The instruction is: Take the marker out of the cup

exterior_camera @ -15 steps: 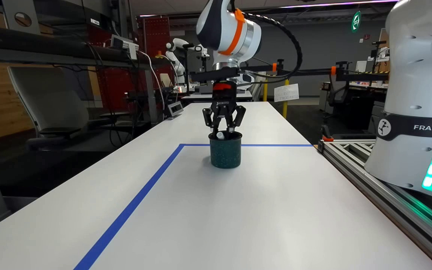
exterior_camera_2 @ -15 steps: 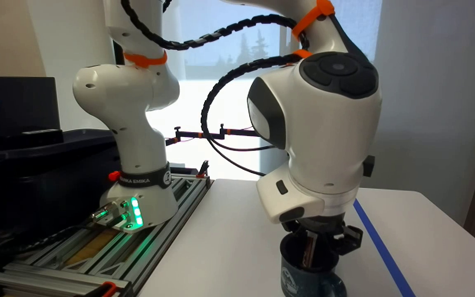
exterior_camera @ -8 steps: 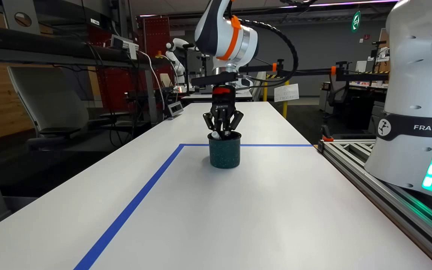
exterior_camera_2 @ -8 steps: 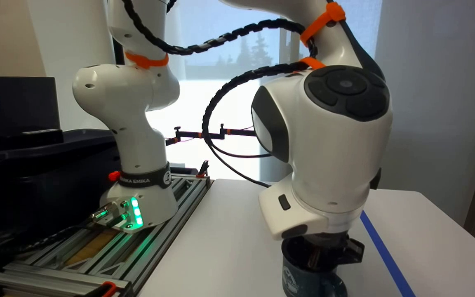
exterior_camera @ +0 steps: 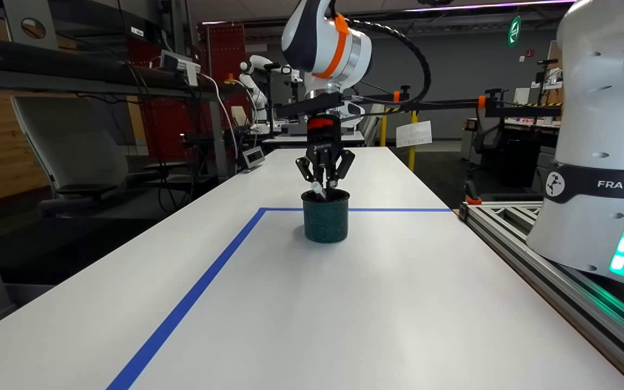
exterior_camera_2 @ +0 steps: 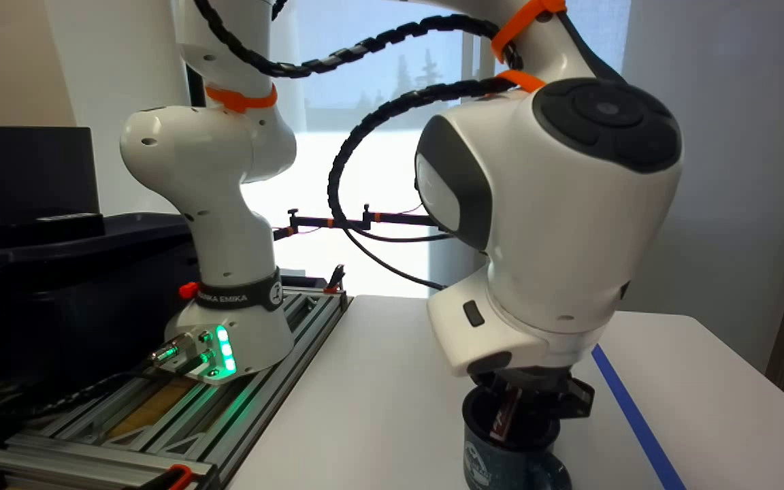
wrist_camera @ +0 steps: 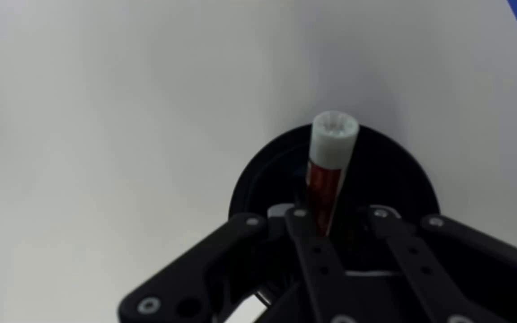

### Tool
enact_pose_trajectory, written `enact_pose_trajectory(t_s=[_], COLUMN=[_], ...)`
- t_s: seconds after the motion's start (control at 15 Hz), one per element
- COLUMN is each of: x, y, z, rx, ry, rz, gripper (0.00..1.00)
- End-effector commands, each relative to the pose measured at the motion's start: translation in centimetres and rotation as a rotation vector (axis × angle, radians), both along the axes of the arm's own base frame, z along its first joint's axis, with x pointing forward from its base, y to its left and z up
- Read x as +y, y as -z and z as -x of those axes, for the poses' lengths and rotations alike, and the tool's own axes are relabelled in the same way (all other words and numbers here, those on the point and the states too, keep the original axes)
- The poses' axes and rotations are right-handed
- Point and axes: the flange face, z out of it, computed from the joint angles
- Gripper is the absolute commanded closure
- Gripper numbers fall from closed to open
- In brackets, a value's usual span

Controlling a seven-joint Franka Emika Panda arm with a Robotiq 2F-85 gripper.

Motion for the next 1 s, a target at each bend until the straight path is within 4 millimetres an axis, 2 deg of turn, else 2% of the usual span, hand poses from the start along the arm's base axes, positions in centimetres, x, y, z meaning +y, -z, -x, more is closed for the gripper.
enact_pose_trajectory(t_s=[0.0, 0.27, 0.47, 0.67, 0.93], x=[0.5, 1.5, 3.2, 5.7, 9.1], y=[-4.7, -8.4, -9.7, -9.9, -8.6], z=[0.5, 0.5, 1.1, 1.8, 2.8], rx=[0.010, -0.046, -0.116, -0.183, -0.268], ry=[-0.017, -0.059, -0.169, -0.328, -0.505], rz=[0.012, 0.005, 0.018, 0.063, 0.121], gripper=[0.95, 0.95, 0.95, 0.95, 0.95])
